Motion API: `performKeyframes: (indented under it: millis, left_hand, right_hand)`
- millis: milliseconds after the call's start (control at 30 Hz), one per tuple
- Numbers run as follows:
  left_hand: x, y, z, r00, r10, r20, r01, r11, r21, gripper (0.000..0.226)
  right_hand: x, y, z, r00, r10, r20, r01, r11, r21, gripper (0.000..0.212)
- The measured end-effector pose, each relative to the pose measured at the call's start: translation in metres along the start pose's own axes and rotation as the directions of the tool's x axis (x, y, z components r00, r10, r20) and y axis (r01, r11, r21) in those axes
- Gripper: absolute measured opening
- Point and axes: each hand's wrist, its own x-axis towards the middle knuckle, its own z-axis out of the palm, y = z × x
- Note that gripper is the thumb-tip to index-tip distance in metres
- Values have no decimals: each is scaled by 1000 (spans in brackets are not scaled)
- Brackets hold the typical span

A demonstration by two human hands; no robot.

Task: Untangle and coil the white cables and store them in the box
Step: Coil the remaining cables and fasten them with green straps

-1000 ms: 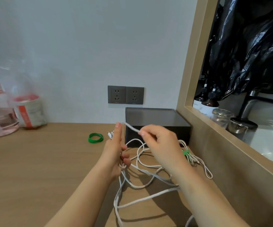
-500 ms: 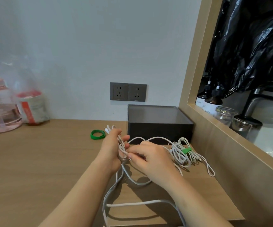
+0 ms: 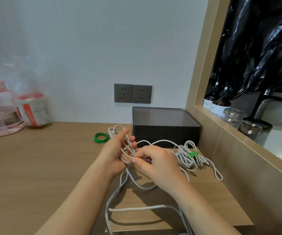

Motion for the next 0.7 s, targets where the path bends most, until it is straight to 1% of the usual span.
performKeyframes:
  millis: [100,167,200,300,400,467,567,633,700]
  left_hand:
    - [6,-1,-2,999,35,4,-34,995,-90,20]
    - [8,-1,0,999,42,-15,-44,986,-163,23]
    - [8,0,1,999,47,-24,-50,977,-205,25]
    - [10,9,0,998,53,-43,-64,947,-314,29]
    - [12,15,-3,999,17,-30,-28,922,-385,32]
    - [10,16,-5,1000,-25,-19,15,908,-418,31]
    - [8,24,-7,998,-63,7,59,863,-501,37]
    - [9,35,-10,999,-41,4,37,851,-523,37]
    - [10,42,-13,1000,-12,5,13,854,-520,34]
  right_hand:
    - [-1,1,-1,1000,7,2,-7,999,44,11]
    - [-2,2,-2,997,72,3,-72,992,105,4]
    - [-2,4,-2,994,111,17,-113,984,138,9]
    - [-7,12,-5,960,237,148,-262,947,184,14]
    - [-12,20,-13,881,364,302,-422,894,153,14]
    - [-14,24,-18,838,422,346,-498,850,169,17]
    - [-15,32,-27,797,489,355,-588,762,269,21]
    - [-15,40,-34,755,564,336,-656,667,354,21]
    - [-12,46,-41,716,632,298,-689,571,446,21]
